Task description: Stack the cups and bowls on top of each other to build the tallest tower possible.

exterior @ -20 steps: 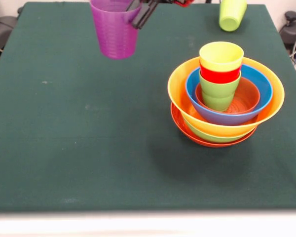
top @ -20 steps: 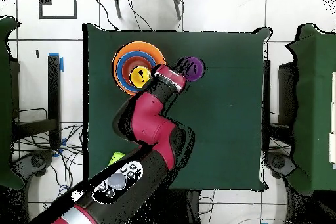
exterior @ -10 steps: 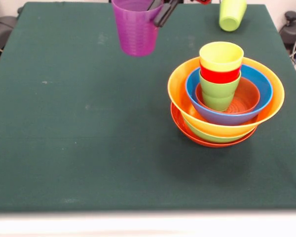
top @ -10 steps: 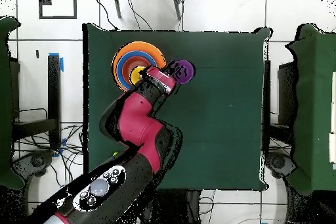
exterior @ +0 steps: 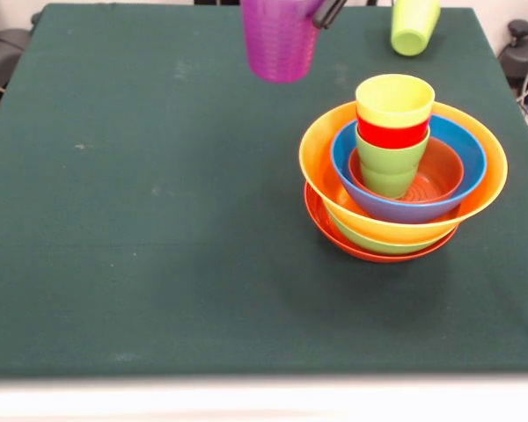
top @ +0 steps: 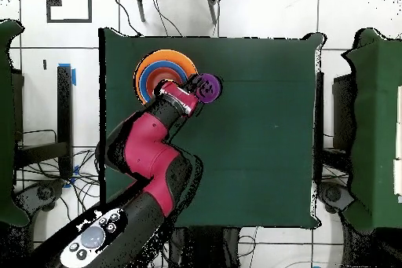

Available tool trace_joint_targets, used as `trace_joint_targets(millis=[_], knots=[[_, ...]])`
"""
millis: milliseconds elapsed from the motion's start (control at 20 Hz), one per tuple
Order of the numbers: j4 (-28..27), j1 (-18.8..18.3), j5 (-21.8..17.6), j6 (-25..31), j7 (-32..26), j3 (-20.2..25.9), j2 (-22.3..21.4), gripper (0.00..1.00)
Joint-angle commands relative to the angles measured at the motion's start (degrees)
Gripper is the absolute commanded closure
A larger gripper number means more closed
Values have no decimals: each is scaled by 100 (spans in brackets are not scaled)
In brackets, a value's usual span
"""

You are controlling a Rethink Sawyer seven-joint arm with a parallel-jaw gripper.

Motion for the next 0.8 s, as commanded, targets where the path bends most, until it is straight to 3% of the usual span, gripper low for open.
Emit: trace_joint_targets(millis=[50, 800], knots=[[-171, 103, 249, 903, 712, 378, 268, 100], [-288, 404, 763, 1290, 891, 69, 687, 100]])
